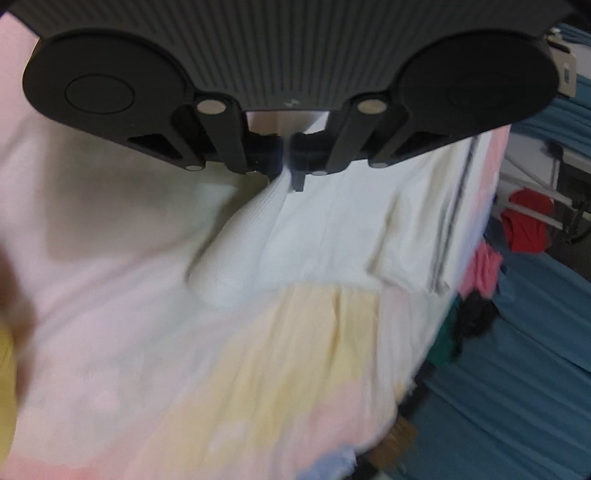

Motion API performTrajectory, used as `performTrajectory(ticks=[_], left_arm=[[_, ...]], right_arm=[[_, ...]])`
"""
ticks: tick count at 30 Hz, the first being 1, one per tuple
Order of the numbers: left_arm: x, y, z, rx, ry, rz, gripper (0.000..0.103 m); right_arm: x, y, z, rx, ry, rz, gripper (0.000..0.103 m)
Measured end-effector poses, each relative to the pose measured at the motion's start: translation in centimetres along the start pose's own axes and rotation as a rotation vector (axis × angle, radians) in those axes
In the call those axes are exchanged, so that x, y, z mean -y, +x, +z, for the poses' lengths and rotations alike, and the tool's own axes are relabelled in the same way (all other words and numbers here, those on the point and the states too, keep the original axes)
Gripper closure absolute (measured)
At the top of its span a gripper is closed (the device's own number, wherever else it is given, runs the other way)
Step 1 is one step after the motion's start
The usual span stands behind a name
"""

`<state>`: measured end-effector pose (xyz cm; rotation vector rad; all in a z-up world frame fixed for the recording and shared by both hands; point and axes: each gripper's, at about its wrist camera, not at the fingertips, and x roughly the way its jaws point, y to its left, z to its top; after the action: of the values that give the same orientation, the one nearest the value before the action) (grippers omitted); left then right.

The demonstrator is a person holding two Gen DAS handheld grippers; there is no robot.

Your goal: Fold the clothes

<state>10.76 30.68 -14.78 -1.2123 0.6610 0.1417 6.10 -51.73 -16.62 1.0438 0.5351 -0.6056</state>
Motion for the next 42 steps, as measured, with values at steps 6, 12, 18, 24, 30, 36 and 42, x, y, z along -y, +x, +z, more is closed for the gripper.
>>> performTrajectory(ticks=[6,12,18,24,30,36,42], left_arm=[[1.4,-5.0,-0.7,0.08,0.037,-0.135,0.093],[4.9,-6.3,0.9,0.082,0.083,-0.141,0.093],[11.8,-1.2,5.1,0.095,0.154,-0.049,0.093],[17.3,10.2,9.2,0.128,0.263,0.138,0.092],[18.2,21.8,11.7,0.103,0.314,0.336,0.092],[18.0,25.6,11.6,0.125,0.384,0.364,0.089],[18.2,24.1,10.8,0.14,0.398,0.318,0.062]], right_arm=[[-1.9,-5.2,0.7,0.209,-0.085,0.08,0.097],[-4.8,-5.0,3.3,0.229,-0.122,0.106,0.098],[-14.4,0.8,5.4,0.195,-0.237,0.067,0.097],[-25.9,10.9,5.1,0.186,-0.404,-0.021,0.097],[-30.9,21.5,2.9,0.119,-0.56,-0.162,0.097],[-31.8,26.2,0.4,0.094,-0.653,-0.294,0.095],[-33.5,23.4,0.1,0.038,-0.641,-0.172,0.068]])
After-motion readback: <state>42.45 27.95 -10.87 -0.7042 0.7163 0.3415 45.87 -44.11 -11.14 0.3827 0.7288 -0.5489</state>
